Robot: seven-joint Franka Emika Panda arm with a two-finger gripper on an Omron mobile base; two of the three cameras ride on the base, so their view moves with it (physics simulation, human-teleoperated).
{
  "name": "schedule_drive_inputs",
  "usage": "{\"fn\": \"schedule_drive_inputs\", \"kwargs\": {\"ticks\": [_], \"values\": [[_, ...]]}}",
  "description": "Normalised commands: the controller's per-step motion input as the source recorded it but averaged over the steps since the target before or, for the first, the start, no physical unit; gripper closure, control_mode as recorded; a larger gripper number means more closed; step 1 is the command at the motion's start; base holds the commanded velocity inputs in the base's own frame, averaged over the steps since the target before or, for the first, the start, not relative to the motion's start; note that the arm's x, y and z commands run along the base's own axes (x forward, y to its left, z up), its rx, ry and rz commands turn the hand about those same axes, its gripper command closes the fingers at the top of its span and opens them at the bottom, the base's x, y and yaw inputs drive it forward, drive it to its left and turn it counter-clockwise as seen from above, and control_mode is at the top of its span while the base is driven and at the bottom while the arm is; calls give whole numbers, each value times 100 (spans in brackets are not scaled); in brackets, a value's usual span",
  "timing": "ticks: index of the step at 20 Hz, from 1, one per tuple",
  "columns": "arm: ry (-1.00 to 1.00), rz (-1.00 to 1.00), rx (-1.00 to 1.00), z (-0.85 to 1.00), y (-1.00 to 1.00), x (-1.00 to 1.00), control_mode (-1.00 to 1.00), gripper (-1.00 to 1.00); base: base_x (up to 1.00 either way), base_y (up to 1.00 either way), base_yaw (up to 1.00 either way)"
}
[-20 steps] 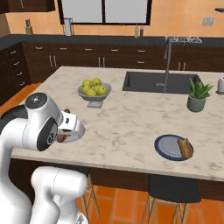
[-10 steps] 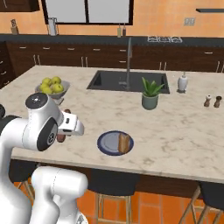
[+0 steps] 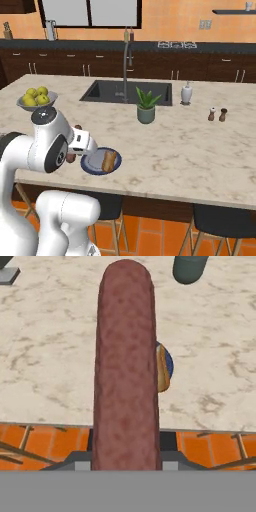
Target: Place one bun and one sausage from the bowl on each plate.
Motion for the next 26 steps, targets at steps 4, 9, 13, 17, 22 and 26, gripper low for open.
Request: {"fn": "schedule_drive_inputs", "kwargs": {"ticks": [4, 9, 13, 17, 22, 26], "values": [[7, 0, -2, -9, 6, 73, -100, 100, 0, 0, 0], [17, 0, -12, -88, 30, 100, -100, 100, 0, 0, 0], [6, 0, -9, -69, 22, 79, -100, 100, 0, 0, 0], [6, 0, -6, -55, 0, 60, -100, 100, 0, 0, 0], [3, 0, -8, -51, 0, 38, -100, 100, 0, 0, 0], [5, 0, 0, -35, -1, 16, -100, 100, 0, 0, 0]]}}
